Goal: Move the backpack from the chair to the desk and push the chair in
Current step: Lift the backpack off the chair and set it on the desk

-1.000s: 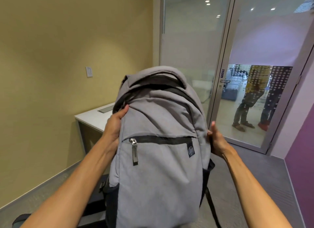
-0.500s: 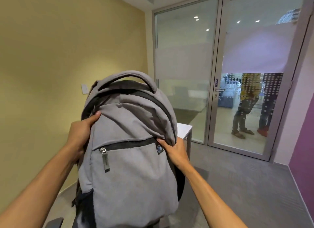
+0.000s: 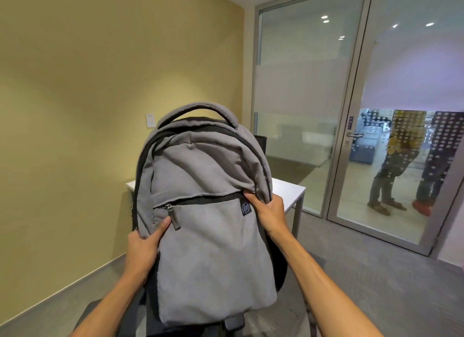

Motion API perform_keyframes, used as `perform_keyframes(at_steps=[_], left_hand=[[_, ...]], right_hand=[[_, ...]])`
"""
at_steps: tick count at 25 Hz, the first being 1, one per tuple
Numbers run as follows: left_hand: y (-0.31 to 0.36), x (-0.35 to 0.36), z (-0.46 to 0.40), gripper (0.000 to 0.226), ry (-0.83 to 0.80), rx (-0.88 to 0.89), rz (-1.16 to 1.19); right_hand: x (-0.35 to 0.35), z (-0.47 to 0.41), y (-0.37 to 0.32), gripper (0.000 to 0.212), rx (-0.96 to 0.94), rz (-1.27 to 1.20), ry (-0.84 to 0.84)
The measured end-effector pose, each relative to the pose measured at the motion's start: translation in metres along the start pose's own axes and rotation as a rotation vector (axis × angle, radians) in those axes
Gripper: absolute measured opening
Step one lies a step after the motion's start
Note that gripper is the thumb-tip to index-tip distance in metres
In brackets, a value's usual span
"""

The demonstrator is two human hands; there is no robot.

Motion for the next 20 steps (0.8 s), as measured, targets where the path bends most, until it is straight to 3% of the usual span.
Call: perform_keyframes(at_steps=[2, 4, 6, 8, 9, 11, 14, 17, 20], left_hand=[[0.002, -0.003, -0.012, 0.055, 0.055, 0.024, 0.073], [0.001, -0.010, -0.024, 0.040, 0.108, -0.008, 0.149], [0.000, -0.022, -0.040, 0.023, 0.142, -0.049, 0.232], [0.001, -0.032, -0.060, 0.008, 0.135, -0.051, 0.276], [0.000, -0.038, -0.071, 0.005, 0.124, -0.043, 0.270], [-0.002, -0.050, -0.092, 0.007, 0.100, -0.029, 0.229], [-0.017, -0.082, -0.128, 0.018, 0.066, -0.034, 0.179], [-0.039, -0.125, -0.172, 0.031, 0.000, -0.032, 0.135], [-0.066, -0.169, -0.208, 0.020, 0.011, -0.023, 0.116]], right_hand=[[0.011, -0.007, -0.001, 0.053, -0.005, -0.002, -0.020], [0.028, -0.014, -0.006, 0.054, -0.006, 0.008, -0.091], [0.047, -0.020, -0.005, 0.057, -0.015, 0.040, -0.307], [0.065, -0.021, 0.002, 0.076, -0.009, 0.155, -0.499], [0.073, -0.021, 0.008, 0.087, -0.013, 0.220, -0.509], [0.093, -0.021, 0.019, 0.092, -0.055, 0.276, -0.420], [0.135, -0.019, 0.027, 0.079, -0.097, 0.273, -0.292], [0.189, -0.019, 0.034, 0.080, -0.091, 0.269, -0.228], [0.247, -0.015, 0.040, 0.074, -0.076, 0.306, -0.173]])
Point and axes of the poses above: each hand's wrist, its own z-axis away from the middle knuckle, its own x-axis out of the palm, y = z × x, the point moved 5 cm from there along -z, towards the middle knuckle, and after that the axes turned 7 degrees about -z, right-handed, at the moved point
